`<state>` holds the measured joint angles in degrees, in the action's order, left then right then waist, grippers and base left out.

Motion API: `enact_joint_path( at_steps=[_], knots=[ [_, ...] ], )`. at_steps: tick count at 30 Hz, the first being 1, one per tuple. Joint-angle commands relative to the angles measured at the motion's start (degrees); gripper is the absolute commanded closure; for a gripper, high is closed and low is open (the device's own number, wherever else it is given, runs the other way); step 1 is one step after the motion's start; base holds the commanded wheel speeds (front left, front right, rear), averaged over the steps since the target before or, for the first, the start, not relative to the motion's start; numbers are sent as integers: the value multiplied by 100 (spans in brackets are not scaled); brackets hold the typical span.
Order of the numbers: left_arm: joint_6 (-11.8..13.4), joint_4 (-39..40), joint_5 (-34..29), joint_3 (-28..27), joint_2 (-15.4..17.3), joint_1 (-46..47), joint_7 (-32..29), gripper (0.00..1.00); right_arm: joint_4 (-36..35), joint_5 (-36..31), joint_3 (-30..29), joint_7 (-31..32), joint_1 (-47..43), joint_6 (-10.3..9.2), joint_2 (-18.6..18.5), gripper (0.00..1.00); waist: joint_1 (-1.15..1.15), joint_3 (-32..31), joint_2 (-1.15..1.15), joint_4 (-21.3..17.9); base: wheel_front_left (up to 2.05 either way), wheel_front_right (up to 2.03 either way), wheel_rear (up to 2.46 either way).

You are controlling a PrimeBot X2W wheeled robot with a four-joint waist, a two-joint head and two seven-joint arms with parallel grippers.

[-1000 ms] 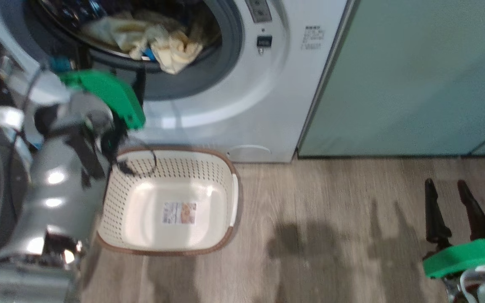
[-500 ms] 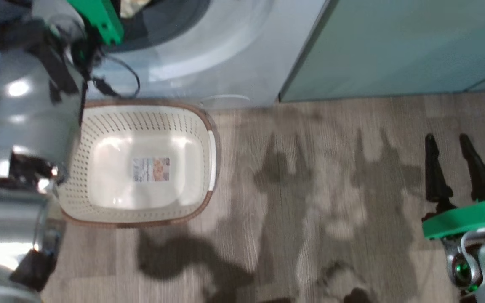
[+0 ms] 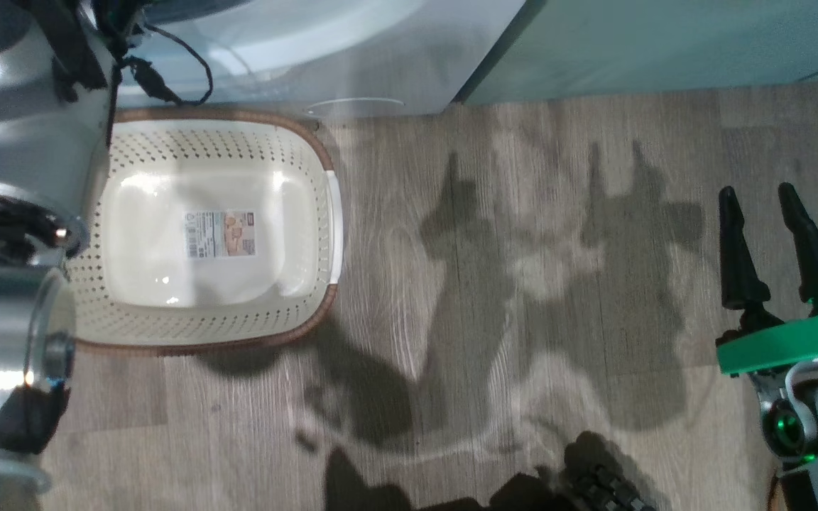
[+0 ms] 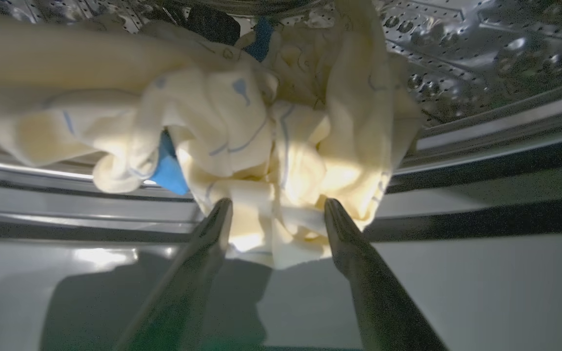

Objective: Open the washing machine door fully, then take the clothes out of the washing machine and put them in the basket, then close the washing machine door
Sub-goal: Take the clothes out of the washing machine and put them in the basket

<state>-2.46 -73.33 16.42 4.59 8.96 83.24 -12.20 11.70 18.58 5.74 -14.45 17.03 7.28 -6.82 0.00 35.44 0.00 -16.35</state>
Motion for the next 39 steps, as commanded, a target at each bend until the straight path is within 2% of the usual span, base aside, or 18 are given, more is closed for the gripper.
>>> enact_joint_path(
  at_steps=[1,9,18,19,21,22,23,24,33,39],
  knots=[
    [66,105,-61,42,269,241,-27,0,-188,-35,39,-55,62,21,-105,0,0,88,0,-1,0,0,0],
    [309,11,-127,165,328,283,-35,0,-231,-52,21,-55,135,21,-85,0,0,263,0,-10,0,0,0],
    [311,-30,-179,326,386,334,-94,0,-291,-46,-3,-55,206,21,-72,0,0,489,0,-22,0,0,0],
    [305,-33,-187,348,388,341,-117,2,-294,-44,-9,-55,210,21,-73,0,0,506,0,-19,0,0,0],
    [283,-38,-193,384,391,348,-139,52,-297,-40,-22,-55,221,21,-75,0,0,540,0,-11,0,0,0],
    [264,-40,-200,407,391,342,-148,65,-298,-41,-30,-55,225,21,-74,0,0,550,0,-5,0,0,0],
    [251,-42,-198,420,389,337,-145,94,-298,-42,-39,-55,227,21,-73,0,0,557,0,1,0,0,0],
    [237,-43,-194,431,386,332,-134,100,-298,-41,-49,-55,227,21,-71,0,0,559,0,9,0,0,0],
    [-44,-50,-27,418,281,168,422,100,-243,-27,-128,-55,226,21,-105,0,0,431,0,117,0,0,0],
    [-277,-51,147,374,146,-33,1014,100,-177,-23,-147,-55,165,21,-122,0,0,143,0,220,0,0,0]
  ],
)
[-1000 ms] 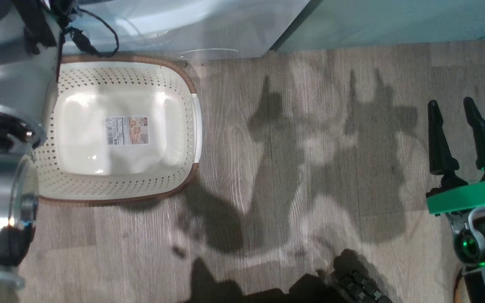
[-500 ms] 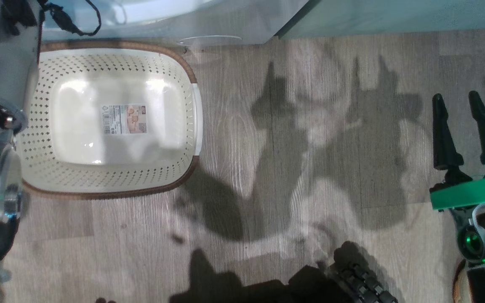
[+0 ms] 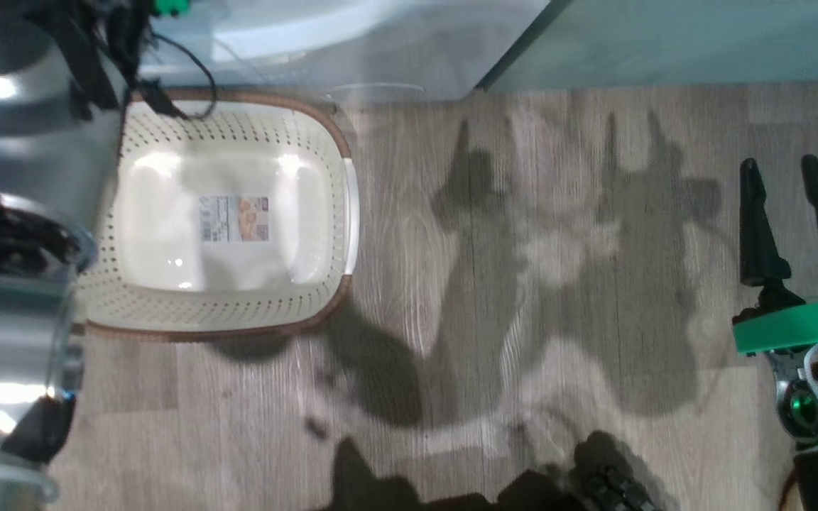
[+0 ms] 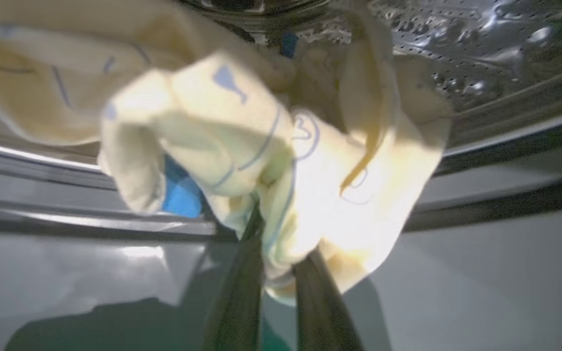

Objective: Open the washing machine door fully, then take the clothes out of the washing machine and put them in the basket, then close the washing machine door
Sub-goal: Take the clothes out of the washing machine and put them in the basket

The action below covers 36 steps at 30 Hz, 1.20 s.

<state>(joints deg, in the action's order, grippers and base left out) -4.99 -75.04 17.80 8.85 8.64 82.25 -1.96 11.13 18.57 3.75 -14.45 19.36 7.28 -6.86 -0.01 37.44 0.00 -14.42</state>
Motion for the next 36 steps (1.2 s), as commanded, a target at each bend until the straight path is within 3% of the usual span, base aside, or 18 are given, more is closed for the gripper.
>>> enact_joint_path(
  at_steps=[1,9,15,24,30,36],
  knots=[
    [-51,121,31,-54,161,34,97,100,-115,-29,56,-55,-84,21,-112,0,1,-121,0,41,0,0,0],
    [-233,171,305,-31,-34,-268,811,100,-10,14,82,-55,-237,21,-164,0,1,-683,0,146,0,0,0],
    [-247,735,713,597,-315,-948,1011,100,68,32,88,-55,-459,21,-205,0,1,-1244,0,247,0,0,0],
    [-248,1599,1516,1602,-101,-2418,1355,100,155,83,83,-55,-841,21,-215,0,1,-2077,0,453,0,0,0],
    [-249,1924,1729,2156,126,-3181,1358,100,205,110,122,-55,-1063,21,-244,0,1,-2536,0,566,0,0,0],
    [-249,1854,1824,2301,233,-3833,1367,100,220,138,106,-55,-1258,21,-283,0,1,-2827,0,607,0,0,0]
  ],
)
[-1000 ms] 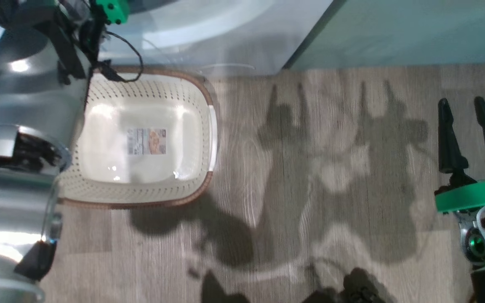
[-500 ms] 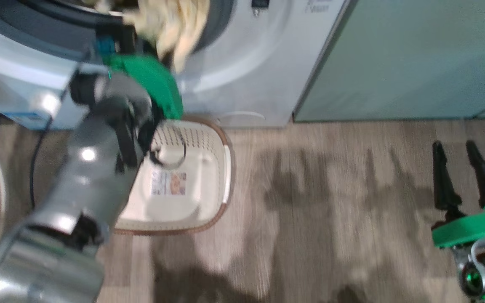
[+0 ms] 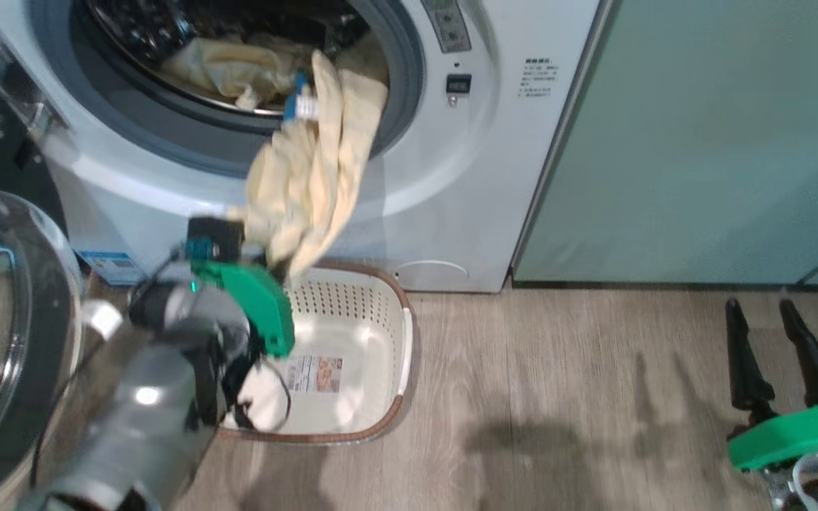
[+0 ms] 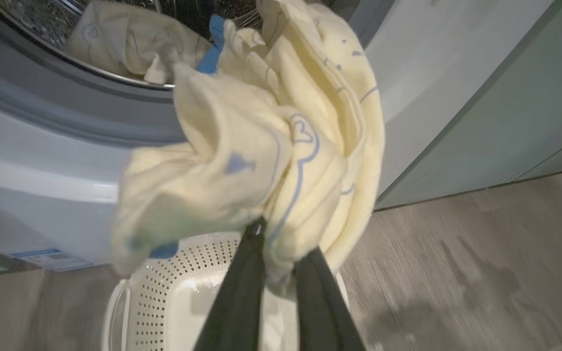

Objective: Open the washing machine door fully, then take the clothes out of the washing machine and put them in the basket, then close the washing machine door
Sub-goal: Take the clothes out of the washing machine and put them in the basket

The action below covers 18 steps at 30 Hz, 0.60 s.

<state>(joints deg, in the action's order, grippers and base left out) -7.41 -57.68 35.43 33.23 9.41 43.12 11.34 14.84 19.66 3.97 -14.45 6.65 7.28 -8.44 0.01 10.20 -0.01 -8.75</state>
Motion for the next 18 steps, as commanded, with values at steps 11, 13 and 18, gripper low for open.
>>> enact_joint_path(
  at_steps=[11,13,18],
  knots=[
    [101,-429,103,118,-71,-588,-372,100,-204,66,122,-55,10,21,-142,0,-1,-17,1,-55,0,0,0],
    [123,-597,92,153,-63,-605,-446,100,-231,72,111,-55,49,21,-139,0,-1,80,1,-93,0,0,0],
    [134,-1029,154,143,-49,-555,-571,100,-279,56,90,-55,151,21,-114,0,-1,353,1,-200,0,0,0]
  ],
)
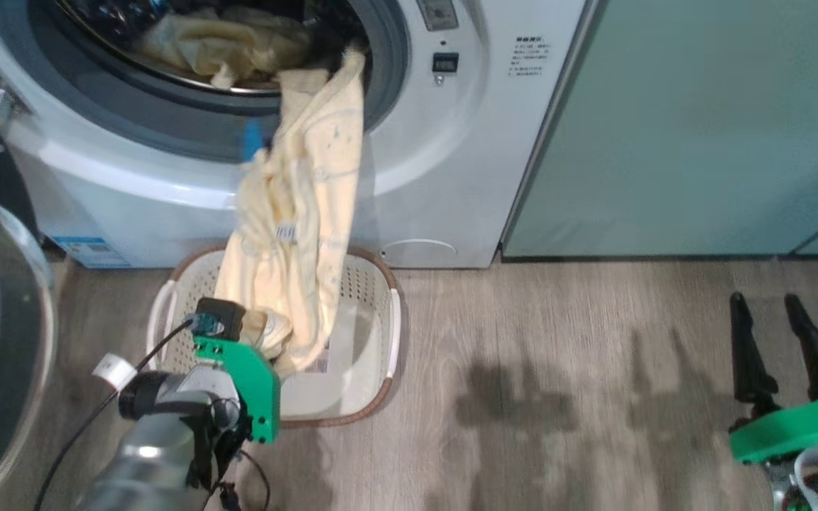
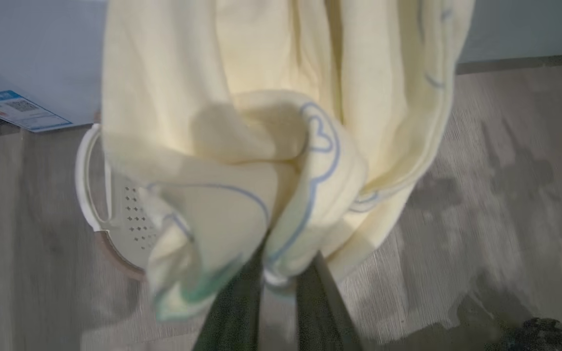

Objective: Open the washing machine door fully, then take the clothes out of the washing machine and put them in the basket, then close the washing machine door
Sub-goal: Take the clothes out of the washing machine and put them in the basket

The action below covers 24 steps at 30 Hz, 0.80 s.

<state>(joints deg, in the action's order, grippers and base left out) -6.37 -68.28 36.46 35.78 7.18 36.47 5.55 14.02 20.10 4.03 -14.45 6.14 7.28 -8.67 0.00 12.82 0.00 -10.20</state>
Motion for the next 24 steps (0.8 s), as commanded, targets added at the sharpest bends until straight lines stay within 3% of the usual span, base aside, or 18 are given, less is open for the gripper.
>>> enact_joint_path(
  at_steps=[1,12,24],
  knots=[
    [21,-39,77,-123,173,128,-3,100,-206,10,80,-55,229,21,-83,0,0,146,0,-77,0,0,0],
    [1,-465,261,-173,261,425,-512,100,-286,-15,42,-55,496,21,-55,0,0,718,0,-230,0,0,0],
    [377,-559,409,-229,557,620,-1461,100,-412,-56,-7,-55,755,21,-48,0,0,1307,0,-312,0,0,0]
  ],
)
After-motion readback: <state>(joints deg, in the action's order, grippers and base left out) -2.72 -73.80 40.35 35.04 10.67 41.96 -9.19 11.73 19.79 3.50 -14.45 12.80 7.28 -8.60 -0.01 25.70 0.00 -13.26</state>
